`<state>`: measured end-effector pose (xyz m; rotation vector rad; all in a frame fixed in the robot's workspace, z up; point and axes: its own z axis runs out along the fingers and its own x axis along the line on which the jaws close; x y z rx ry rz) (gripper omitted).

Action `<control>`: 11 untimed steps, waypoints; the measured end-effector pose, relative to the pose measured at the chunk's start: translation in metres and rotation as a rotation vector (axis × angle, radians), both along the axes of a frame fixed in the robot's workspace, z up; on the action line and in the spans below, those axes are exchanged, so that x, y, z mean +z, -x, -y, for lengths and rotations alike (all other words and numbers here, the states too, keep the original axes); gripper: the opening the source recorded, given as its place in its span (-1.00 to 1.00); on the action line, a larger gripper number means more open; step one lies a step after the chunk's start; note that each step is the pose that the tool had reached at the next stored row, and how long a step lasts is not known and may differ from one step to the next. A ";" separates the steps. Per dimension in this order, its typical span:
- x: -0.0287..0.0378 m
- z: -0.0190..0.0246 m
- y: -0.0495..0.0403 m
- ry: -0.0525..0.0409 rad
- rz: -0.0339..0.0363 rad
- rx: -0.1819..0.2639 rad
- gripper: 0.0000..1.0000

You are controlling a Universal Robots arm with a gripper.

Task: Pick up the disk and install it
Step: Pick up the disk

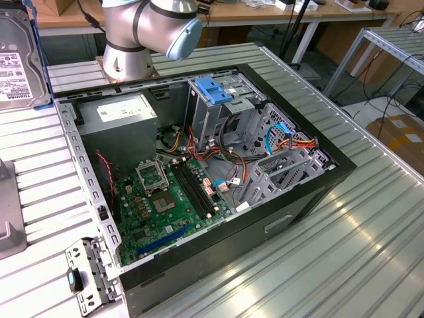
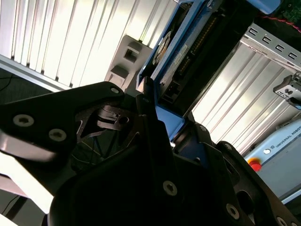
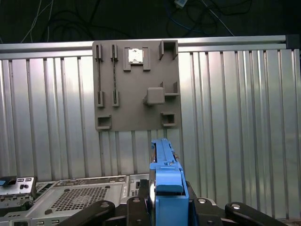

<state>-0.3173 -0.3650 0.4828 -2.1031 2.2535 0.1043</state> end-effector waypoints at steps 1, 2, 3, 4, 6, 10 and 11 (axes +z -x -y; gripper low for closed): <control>0.0000 0.0000 -0.0004 0.0001 0.0000 0.000 -0.26; -0.0001 0.0000 -0.0007 0.0000 0.0000 0.000 -0.26; -0.0002 0.0000 -0.0011 0.0000 0.0000 0.000 -0.26; -0.0002 0.0000 -0.0014 0.0000 0.0000 0.000 -0.26; -0.0003 0.0000 -0.0021 0.0000 0.0000 0.000 -0.26; -0.0006 0.0000 -0.0042 0.0000 0.0000 0.000 -0.26; -0.0007 0.0000 -0.0049 0.0000 0.0000 0.000 -0.26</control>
